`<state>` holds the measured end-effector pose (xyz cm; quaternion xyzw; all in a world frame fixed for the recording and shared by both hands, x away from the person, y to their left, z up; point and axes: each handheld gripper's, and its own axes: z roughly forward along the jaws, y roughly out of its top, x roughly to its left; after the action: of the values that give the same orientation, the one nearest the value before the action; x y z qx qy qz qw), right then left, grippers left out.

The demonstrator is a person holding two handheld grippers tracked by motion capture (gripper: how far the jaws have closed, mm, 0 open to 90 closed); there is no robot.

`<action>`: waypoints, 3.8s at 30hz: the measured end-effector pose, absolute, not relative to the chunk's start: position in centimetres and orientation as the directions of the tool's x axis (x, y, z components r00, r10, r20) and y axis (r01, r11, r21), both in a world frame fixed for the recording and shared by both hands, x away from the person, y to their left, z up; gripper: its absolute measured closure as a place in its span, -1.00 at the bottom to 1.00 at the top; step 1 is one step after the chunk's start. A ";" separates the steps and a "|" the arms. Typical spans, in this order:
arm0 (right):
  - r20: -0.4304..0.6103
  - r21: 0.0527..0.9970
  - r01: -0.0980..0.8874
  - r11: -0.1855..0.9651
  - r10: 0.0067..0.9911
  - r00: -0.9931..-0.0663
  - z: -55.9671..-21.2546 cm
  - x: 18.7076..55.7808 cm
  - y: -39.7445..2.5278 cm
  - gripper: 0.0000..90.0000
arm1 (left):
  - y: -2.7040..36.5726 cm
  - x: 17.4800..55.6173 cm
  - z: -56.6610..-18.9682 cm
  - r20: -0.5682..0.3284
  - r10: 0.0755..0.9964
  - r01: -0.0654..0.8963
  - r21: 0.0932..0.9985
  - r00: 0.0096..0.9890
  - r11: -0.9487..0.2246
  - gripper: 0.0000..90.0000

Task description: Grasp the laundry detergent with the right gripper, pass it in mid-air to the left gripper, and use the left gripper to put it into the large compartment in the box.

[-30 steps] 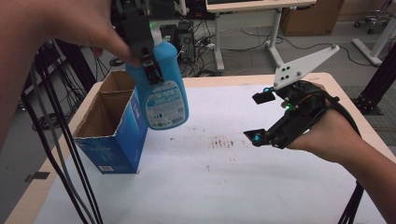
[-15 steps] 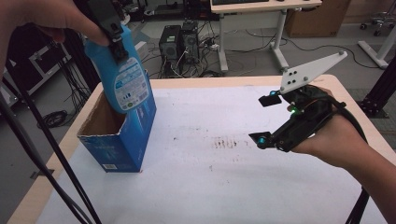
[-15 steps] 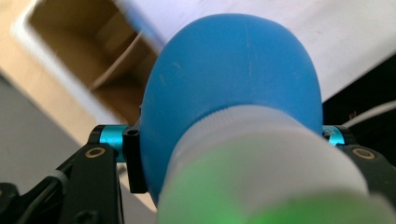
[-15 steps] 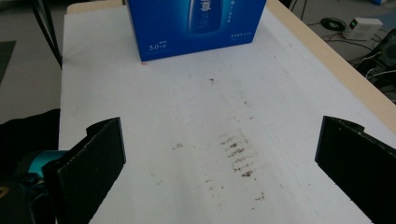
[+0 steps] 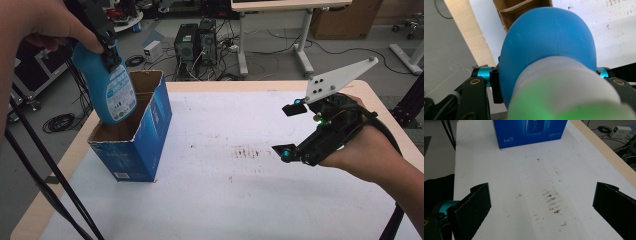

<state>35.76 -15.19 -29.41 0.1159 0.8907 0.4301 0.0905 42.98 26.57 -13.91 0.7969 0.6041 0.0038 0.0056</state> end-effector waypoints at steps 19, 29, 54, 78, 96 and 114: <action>-0.051 0.773 0.156 0.615 0.305 -0.951 -29.8 36.3 -14.9 -0.99 | 26.7 44.0 -23.6 -0.029 0.706 0.705 -0.043 0.708 -0.708 -0.15; -0.043 0.761 0.163 0.628 0.299 -0.953 -30.2 36.8 -14.0 -0.99 | 26.6 44.3 -27.8 -0.042 0.595 0.593 -0.059 0.803 -0.803 -0.16; -0.041 0.758 0.171 0.630 0.306 -0.951 -30.2 36.7 -13.9 -0.99 | 27.1 44.6 -27.1 -0.037 0.624 0.623 -0.035 0.780 -0.781 -0.32; -0.040 0.684 0.164 0.711 0.261 -0.964 -27.9 37.4 -15.3 -0.99 | 23.8 42.9 -19.6 -0.015 0.541 0.541 0.017 0.841 -0.841 -0.62; 0.053 0.439 0.181 0.880 0.176 -0.983 -27.8 39.9 -15.2 -0.99 | 15.9 41.0 -20.8 -0.051 0.295 0.297 0.031 0.954 -0.954 -0.81; 0.083 0.218 0.151 0.964 0.136 -0.987 -29.2 41.1 -15.3 -0.99 | 13.8 41.5 -25.0 -0.135 0.209 0.216 0.044 0.969 -0.975 -0.96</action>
<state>41.06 -15.30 -29.21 0.0723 0.9904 0.1127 -0.0337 41.53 13.84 -25.04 0.9917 0.1072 -0.0651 0.0293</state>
